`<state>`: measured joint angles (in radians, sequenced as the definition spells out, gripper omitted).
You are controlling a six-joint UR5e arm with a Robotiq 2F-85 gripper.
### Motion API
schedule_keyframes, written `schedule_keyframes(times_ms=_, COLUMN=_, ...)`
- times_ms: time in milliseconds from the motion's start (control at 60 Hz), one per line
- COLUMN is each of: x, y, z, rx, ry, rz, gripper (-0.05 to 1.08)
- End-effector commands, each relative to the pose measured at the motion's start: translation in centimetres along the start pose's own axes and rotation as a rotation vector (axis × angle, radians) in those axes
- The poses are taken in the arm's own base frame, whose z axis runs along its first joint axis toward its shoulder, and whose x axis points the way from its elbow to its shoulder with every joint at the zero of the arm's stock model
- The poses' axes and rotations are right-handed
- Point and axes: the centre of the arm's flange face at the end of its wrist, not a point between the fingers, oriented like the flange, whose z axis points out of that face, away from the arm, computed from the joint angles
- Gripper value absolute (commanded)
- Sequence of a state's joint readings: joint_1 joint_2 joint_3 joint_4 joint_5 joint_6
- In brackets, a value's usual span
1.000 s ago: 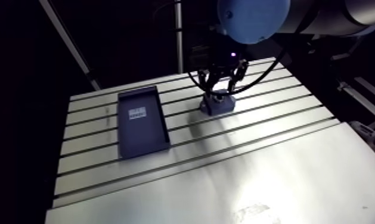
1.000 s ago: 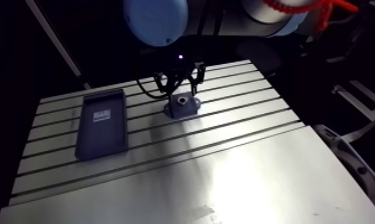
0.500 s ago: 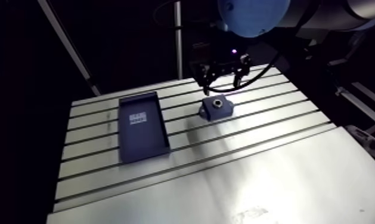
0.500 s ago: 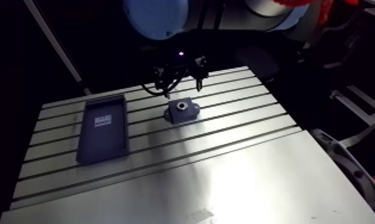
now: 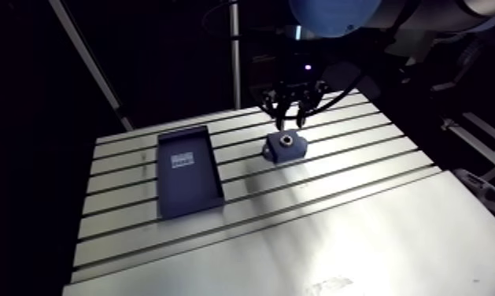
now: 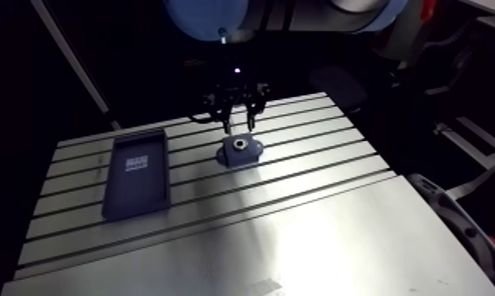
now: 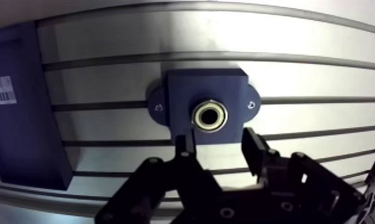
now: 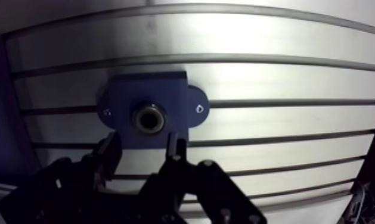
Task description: Pick up the bearing and press it into the housing until flush.
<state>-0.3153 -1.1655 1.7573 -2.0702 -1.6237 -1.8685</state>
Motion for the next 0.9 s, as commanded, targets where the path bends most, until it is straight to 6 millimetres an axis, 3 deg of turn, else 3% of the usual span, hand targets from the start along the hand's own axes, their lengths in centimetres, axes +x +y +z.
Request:
schedule_keyframes(times_ms=17, x=0.1, y=-0.2, z=0.3, rx=0.005, ry=-0.006, rz=0.000, gripper=0.98)
schedule_keyframes(times_ms=900, x=0.7, y=0.0, z=2.3, rx=0.009, ry=-0.014, rz=0.001, gripper=1.04)
